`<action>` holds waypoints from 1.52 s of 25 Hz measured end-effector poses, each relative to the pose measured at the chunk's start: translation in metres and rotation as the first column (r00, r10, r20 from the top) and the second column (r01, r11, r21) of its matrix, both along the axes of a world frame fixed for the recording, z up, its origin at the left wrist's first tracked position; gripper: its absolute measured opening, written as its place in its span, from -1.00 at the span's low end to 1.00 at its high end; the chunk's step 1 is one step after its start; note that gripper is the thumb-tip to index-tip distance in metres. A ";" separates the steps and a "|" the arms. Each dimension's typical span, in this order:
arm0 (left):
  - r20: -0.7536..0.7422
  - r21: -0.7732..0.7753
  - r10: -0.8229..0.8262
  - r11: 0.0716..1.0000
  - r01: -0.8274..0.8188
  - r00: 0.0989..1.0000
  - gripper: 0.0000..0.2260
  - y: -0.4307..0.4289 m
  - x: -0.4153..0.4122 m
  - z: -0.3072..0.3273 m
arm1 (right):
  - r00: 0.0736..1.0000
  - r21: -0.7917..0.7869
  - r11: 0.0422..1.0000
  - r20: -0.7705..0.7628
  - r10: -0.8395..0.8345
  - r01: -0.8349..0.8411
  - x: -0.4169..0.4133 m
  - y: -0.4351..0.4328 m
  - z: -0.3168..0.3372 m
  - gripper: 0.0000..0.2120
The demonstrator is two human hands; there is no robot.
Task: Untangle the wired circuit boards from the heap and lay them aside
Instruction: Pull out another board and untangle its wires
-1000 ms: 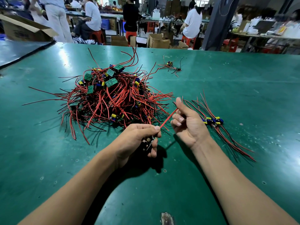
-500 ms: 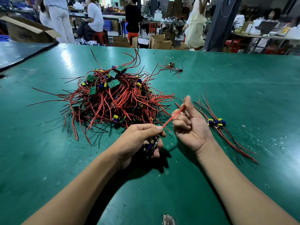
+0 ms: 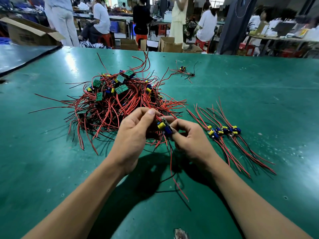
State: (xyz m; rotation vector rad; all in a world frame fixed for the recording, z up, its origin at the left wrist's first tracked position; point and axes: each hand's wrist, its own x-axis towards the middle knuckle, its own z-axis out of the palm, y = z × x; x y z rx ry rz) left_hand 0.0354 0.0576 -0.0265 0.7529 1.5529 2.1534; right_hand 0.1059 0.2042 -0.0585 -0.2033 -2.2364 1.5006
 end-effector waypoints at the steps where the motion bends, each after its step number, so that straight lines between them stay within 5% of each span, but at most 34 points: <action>1: -0.005 0.015 0.020 1.000 -0.020 1.000 -0.86 -0.001 -0.001 0.001 | 1.000 0.039 0.999 -0.001 0.019 -0.018 0.002 -0.002 0.000 -0.79; 7: 0.262 0.068 0.110 0.989 -0.132 0.959 -0.89 0.002 0.000 -0.003 | 0.995 0.104 0.994 -0.102 -0.021 0.032 0.006 -0.014 0.004 -0.67; 10: 0.333 0.103 0.088 0.986 -0.129 0.939 -0.91 0.004 -0.001 -0.005 | 0.983 -0.297 0.955 -0.178 -0.038 -0.017 0.002 -0.010 0.008 -0.68; 13: 0.386 0.197 -0.058 0.980 -0.021 0.921 -0.96 0.002 -0.003 -0.009 | 0.987 -0.634 0.769 -0.162 -0.024 -0.085 0.000 -0.004 0.015 -0.77; 20: 0.478 0.027 -0.305 0.942 0.333 0.824 -0.78 -0.001 0.001 -0.011 | 0.925 -0.731 0.592 -0.144 0.352 -0.339 0.012 0.009 0.018 -0.70; 23: 0.504 -0.015 -0.365 0.903 0.430 0.783 -0.67 0.000 0.002 -0.010 | 0.916 -0.670 0.671 -0.036 0.401 -0.319 0.011 0.008 0.015 -0.71; 27: 0.486 0.056 -0.260 0.962 0.267 0.834 -0.82 0.004 0.000 -0.015 | 0.980 -0.681 0.727 0.071 0.185 -0.088 0.001 0.008 0.009 -0.78; 31: 0.265 -0.089 -0.028 0.995 0.053 0.964 -0.87 0.008 0.002 -0.026 | 0.974 -0.700 0.701 0.035 0.224 -0.136 0.002 0.005 0.003 -0.88; 34: 0.052 -0.156 0.052 0.987 -0.043 0.997 -0.89 0.009 0.007 -0.032 | 0.979 -0.606 0.790 0.093 0.181 -0.088 0.001 0.004 -0.001 -0.80; 38: 0.048 -0.209 0.088 0.975 -0.076 0.995 -0.83 0.014 0.011 -0.032 | 0.990 -0.544 0.839 0.108 0.087 -0.014 0.000 0.004 -0.001 -0.72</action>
